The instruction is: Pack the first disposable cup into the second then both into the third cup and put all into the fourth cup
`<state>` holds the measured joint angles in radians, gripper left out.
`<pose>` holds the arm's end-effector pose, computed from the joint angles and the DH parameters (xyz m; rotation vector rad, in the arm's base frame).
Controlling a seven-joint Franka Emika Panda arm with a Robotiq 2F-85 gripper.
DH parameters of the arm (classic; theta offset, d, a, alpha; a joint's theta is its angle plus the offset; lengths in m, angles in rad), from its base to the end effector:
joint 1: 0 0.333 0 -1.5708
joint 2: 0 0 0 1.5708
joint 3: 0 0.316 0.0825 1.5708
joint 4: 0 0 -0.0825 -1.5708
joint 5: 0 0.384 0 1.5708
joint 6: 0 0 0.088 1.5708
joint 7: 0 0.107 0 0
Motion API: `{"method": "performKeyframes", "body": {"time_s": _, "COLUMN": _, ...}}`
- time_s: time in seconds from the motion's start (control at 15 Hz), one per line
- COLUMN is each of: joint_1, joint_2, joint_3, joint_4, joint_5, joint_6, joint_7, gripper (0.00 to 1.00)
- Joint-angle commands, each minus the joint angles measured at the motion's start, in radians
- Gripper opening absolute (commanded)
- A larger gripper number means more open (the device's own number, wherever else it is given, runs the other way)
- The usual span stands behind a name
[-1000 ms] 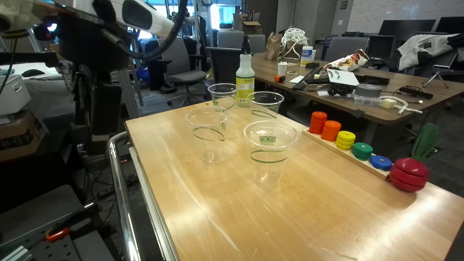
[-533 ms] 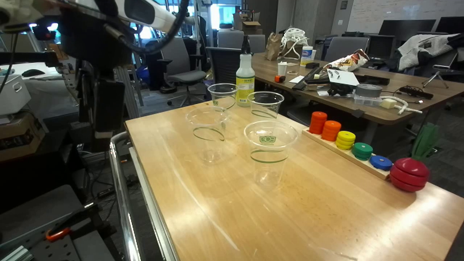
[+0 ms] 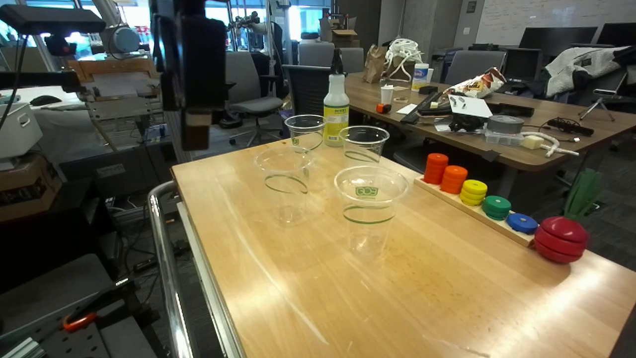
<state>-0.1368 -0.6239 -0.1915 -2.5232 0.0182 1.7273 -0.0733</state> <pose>0.3236 -0.1116 0.4678 -2.9563 0.3174 0.2304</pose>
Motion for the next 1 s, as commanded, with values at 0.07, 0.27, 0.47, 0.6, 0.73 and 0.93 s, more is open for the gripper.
{"method": "performKeyframes", "body": {"time_s": 0.07, "joint_1": -0.017, "joint_2": 0.214, "joint_3": -0.066, "joint_4": 0.205, "joint_5": 0.011, "joint_6": 0.001, "joint_7": -0.060, "gripper": 1.00}}
{"method": "performKeyframes", "body": {"time_s": 0.27, "joint_1": -0.021, "joint_2": 0.343, "joint_3": -0.090, "joint_4": 0.301, "joint_5": 0.022, "joint_6": 0.013, "joint_7": -0.067, "gripper": 1.00}}
{"method": "performKeyframes", "body": {"time_s": 0.47, "joint_1": -0.029, "joint_2": 0.455, "joint_3": -0.094, "joint_4": 0.362, "joint_5": 0.025, "joint_6": 0.022, "joint_7": -0.073, "gripper": 1.00}}
{"method": "performKeyframes", "body": {"time_s": 0.6, "joint_1": -0.041, "joint_2": 0.516, "joint_3": -0.092, "joint_4": 0.388, "joint_5": 0.024, "joint_6": 0.031, "joint_7": -0.064, "gripper": 1.00}}
{"method": "performKeyframes", "body": {"time_s": 0.73, "joint_1": -0.056, "joint_2": 0.562, "joint_3": -0.091, "joint_4": 0.400, "joint_5": 0.022, "joint_6": 0.055, "joint_7": -0.046, "gripper": 1.00}}
{"method": "performKeyframes", "body": {"time_s": 0.93, "joint_1": -0.082, "joint_2": 0.609, "joint_3": -0.095, "joint_4": 0.415, "joint_5": 0.039, "joint_6": 0.092, "joint_7": -0.042, "gripper": 1.00}}
